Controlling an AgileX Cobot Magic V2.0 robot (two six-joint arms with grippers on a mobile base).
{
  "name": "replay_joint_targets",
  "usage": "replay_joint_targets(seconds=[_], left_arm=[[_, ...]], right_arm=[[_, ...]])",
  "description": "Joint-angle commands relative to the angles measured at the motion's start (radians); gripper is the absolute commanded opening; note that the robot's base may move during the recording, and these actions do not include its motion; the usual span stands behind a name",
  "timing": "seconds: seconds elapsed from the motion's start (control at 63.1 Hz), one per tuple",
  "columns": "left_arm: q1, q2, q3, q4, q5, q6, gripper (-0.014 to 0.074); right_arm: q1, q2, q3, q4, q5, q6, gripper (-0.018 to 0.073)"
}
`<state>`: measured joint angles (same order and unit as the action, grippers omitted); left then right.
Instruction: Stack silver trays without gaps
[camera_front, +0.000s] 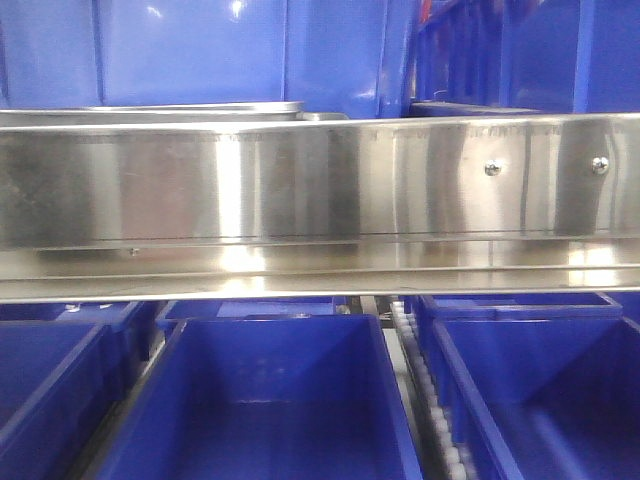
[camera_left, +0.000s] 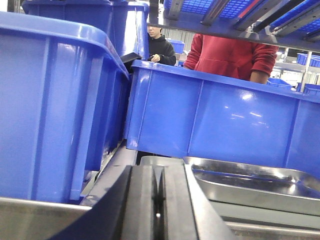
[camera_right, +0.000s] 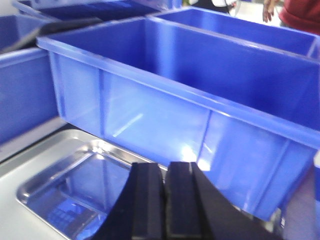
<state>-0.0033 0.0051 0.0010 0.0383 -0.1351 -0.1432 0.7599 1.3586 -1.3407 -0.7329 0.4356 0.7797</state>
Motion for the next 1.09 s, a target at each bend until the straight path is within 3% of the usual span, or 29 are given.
replay_joint_targets(seconds=[0.0, 0.285, 0.57, 1.077], left_arm=[[-0.01, -0.005, -0.001, -0.005, -0.011, 0.002, 0.0005], [-0.043, -0.005, -0.001, 0.027, 0.05, 0.002, 0.0005], [-0.041, -0.005, -0.001, 0.133, 0.056, 0.002, 0.0005], [-0.018, -0.005, -0.001, 0.128, 0.071, 0.002, 0.0005]], right_arm=[[-0.003, -0.006, 0.0, -0.014, -0.042, -0.005, -0.0081], [-0.003, -0.006, 0.0, -0.014, -0.173, -0.005, -0.0081], [-0.003, -0.006, 0.0, -0.014, -0.292, -0.005, -0.0081], [-0.003, -0.006, 0.0, -0.014, -0.317, -0.005, -0.0081]])
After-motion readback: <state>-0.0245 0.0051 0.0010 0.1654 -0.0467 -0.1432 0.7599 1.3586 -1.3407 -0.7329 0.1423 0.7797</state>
